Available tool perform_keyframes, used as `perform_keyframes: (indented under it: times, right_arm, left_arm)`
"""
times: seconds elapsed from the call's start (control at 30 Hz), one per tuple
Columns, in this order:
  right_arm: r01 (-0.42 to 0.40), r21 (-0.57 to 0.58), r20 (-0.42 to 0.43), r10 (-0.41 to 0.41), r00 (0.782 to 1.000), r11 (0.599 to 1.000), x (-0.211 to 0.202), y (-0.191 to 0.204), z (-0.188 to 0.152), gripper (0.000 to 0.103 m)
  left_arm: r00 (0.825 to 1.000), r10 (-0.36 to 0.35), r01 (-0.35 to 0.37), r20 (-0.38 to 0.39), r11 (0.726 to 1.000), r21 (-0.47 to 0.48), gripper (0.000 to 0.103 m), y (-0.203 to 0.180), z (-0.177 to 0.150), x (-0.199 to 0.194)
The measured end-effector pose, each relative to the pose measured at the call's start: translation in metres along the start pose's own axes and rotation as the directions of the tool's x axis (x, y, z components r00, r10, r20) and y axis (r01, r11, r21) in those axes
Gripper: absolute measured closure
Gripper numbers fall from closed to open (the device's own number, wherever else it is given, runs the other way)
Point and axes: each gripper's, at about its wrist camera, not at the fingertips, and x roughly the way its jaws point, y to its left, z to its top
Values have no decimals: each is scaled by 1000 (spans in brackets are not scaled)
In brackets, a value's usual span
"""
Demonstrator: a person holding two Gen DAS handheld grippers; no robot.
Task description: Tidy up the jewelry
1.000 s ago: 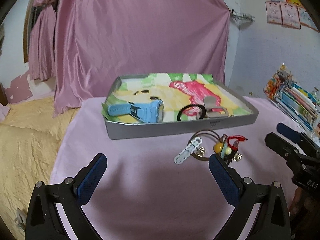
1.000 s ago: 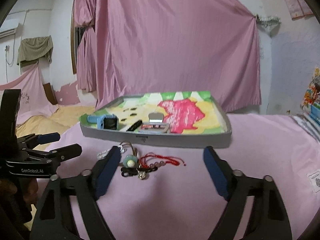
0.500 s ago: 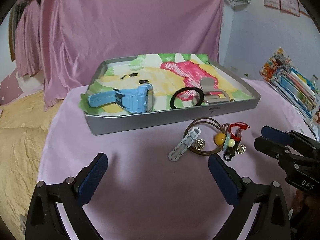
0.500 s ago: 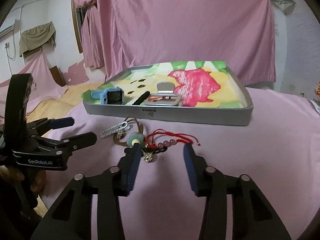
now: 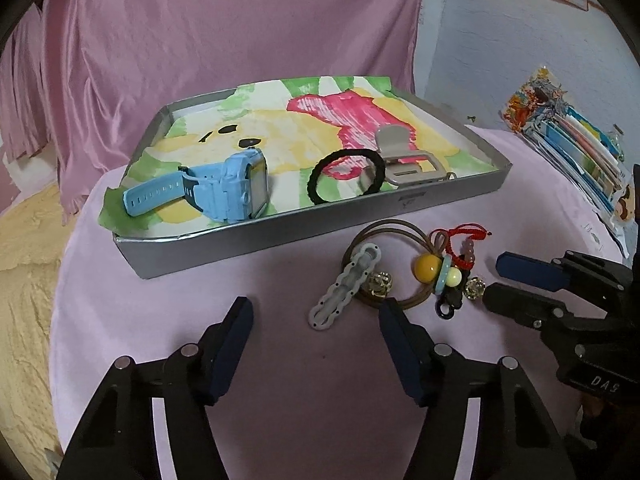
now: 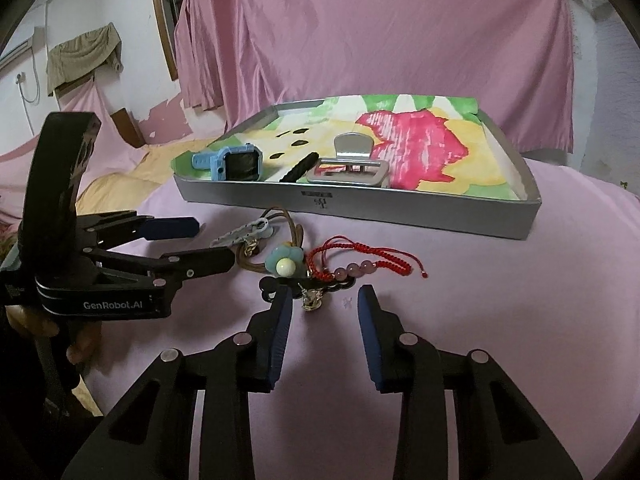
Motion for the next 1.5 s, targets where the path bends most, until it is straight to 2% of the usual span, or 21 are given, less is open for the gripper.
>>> perform_keyframes:
  times: [0.27, 0.47, 0.53, 0.63, 0.73, 0.83, 1.0, 1.03, 1.5]
  right_arm:
    - [-10, -13, -37, 9, 999, 1000, 7, 2, 3, 77]
    - [-8, -23, -50, 7, 999, 1000, 9, 4, 4, 77]
    - [-8, -24, -50, 7, 999, 1000, 9, 3, 4, 77]
    - [-9, -29, -52, 7, 999, 1000, 10, 3, 5, 77]
    - [-1, -38, -53, -1, 999, 999, 10, 5, 5, 84]
    - [-11, -32, -55, 9, 998, 999, 10, 3, 4, 93]
    - [-42, -9, -49, 42, 998, 999, 8, 0, 2, 93]
    - [-43, -8, -45, 43, 998, 999, 8, 0, 2, 93]
    - [-62, 5, -13, 62, 998, 998, 4, -2, -1, 94]
  left_arm:
    - [1000, -5, 5, -12, 1000, 7, 47, -3, 5, 2]
    - [1000, 6, -5, -14, 999, 34, 63, -8, 8, 4]
    - [1000, 6, -6, -10, 999, 36, 74, -8, 8, 3]
    - [1000, 3, -2, -11, 999, 47, 83, -10, 7, 3]
    - [1000, -7, 8, -14, 997, 72, 88, -15, 6, 4]
    - [1000, -8, 9, -11, 996, 89, 89, -19, 4, 3]
    - [999, -40, 40, 1, 997, 64, 92, -20, 0, -1]
    - [999, -43, 42, 9, 998, 55, 99, -19, -1, -3]
    - [998, -65, 65, 24, 998, 5, 99, -16, -9, -11]
